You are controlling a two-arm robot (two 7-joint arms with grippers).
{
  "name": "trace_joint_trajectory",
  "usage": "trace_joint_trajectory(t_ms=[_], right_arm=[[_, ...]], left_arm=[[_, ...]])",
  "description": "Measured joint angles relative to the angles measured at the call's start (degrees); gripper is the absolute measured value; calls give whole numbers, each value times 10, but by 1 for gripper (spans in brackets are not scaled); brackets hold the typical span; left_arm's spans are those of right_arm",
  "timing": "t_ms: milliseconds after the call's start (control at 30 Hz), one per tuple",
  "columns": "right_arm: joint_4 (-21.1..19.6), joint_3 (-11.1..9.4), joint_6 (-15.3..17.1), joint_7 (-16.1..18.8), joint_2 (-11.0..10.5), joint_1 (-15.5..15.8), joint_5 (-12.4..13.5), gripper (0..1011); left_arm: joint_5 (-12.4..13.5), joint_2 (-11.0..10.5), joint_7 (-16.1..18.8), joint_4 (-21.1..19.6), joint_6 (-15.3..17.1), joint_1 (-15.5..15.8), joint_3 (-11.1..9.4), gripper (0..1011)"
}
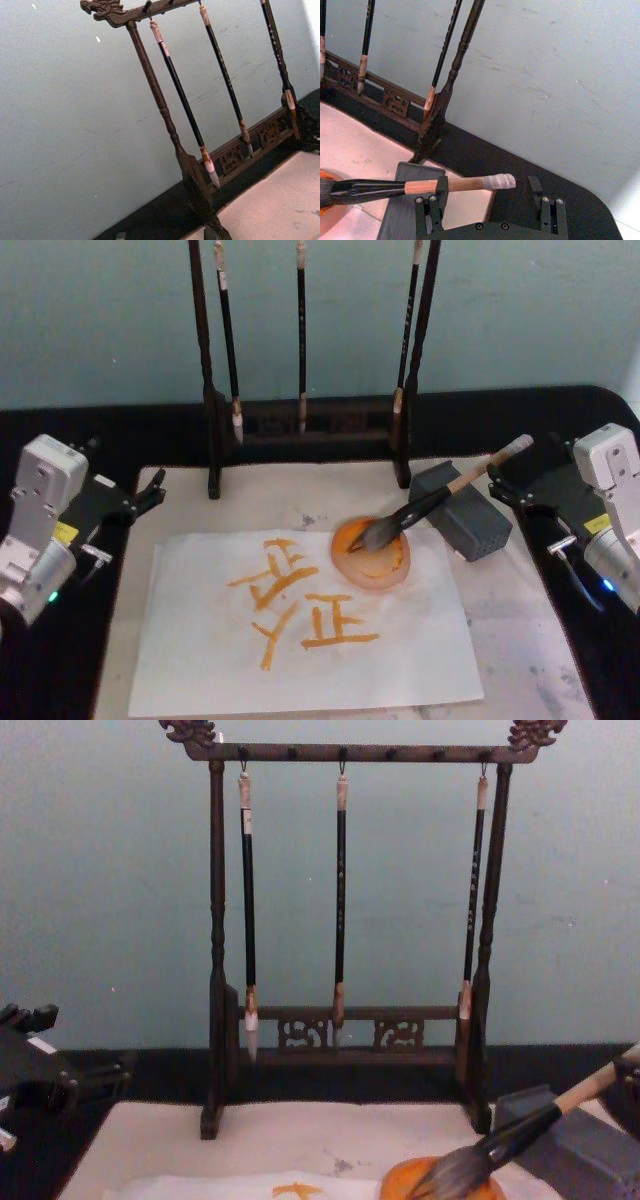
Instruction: Pick up the brush from the inkstone, write on the paper, then place the brush back to its original position.
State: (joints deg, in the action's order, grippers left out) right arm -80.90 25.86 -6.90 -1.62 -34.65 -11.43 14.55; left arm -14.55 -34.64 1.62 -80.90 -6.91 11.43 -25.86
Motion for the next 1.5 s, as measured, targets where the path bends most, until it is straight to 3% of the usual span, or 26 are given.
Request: trace_joint_trajectory(t_ms=[800,1000,1200,1300,1333,1400,1433,1500], right_arm=[[0,0,0,0,0,0,0,1000],[-4,-13,5,14,4,6,7,1000],[-21,-42,32,47,11,20,61,1000],[-30,-62,62,66,18,25,105,1000],[-33,-73,82,77,23,28,133,1000],[-35,-87,104,87,30,29,162,1000],[-35,-102,128,97,38,31,194,1000],[-36,-117,152,104,47,32,225,1000]], left_arm=[[0,0,0,0,0,0,0,1010],[0,0,0,0,0,0,0,1010],[0,0,0,0,0,0,0,1010],[0,0,0,0,0,0,0,1010],[0,0,0,0,0,0,0,1010],[0,0,0,0,0,0,0,1010],[0,0,0,0,0,0,0,1010],[0,0,0,0,0,0,0,1009]])
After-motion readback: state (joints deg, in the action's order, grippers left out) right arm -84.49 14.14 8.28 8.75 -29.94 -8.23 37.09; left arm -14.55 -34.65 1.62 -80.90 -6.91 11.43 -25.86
